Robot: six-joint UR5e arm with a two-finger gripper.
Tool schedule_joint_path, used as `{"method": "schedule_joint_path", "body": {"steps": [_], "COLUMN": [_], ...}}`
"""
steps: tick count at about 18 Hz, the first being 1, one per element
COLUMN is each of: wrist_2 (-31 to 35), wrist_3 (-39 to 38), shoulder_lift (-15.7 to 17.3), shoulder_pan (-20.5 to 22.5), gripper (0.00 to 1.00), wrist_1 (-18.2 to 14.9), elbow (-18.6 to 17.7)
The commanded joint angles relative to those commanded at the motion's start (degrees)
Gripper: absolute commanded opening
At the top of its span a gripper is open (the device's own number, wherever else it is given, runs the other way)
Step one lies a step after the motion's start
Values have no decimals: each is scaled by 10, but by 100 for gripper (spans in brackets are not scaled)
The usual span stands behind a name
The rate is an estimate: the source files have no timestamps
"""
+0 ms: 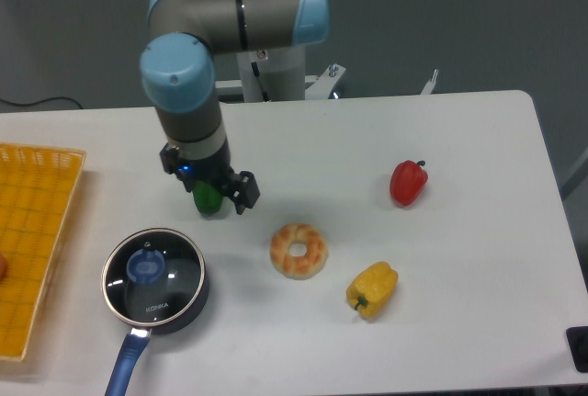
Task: Open the lid
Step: 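Move the gripper across the table past the green pepper toward the saucepan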
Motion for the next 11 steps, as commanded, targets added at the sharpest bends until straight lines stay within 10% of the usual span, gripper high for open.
{"method": "schedule_joint_path", "body": {"steps": [11], "wrist_2": [10], "wrist_3": [-39], "shoulder_lift": [-25], "shoulder_pan": [-50], "gripper": [100], "wrist_1": [0], "elbow": [4]}}
